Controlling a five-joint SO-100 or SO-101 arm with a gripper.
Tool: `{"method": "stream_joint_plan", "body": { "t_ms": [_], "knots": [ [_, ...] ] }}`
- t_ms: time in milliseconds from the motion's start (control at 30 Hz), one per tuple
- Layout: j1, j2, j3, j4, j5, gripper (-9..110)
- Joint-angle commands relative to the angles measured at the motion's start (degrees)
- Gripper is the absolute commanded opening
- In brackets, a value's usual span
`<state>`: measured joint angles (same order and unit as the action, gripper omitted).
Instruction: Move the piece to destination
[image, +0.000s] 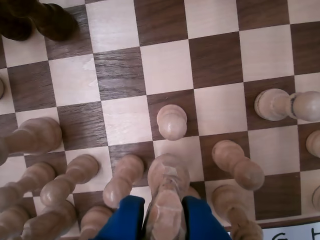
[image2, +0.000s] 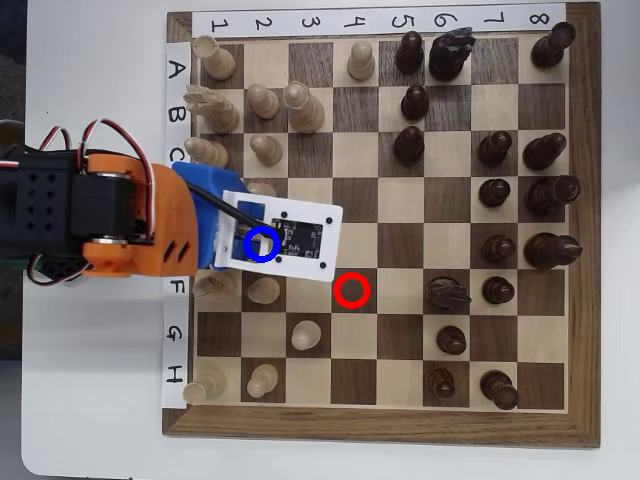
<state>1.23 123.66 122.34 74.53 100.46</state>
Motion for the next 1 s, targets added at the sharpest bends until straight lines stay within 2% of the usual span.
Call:
{"method": "stream_joint_plan", "body": {
  "t_ms": [0, 300, 967],
  "knots": [
    [2.8, 1.9, 0.4, -6.8, -1.1, 0],
    [5.6, -0.1, 1.1, -9.2, -3.4, 0],
    [4.7, -0.9, 2.8, -5.4, -2.3, 0]
  ]
}}
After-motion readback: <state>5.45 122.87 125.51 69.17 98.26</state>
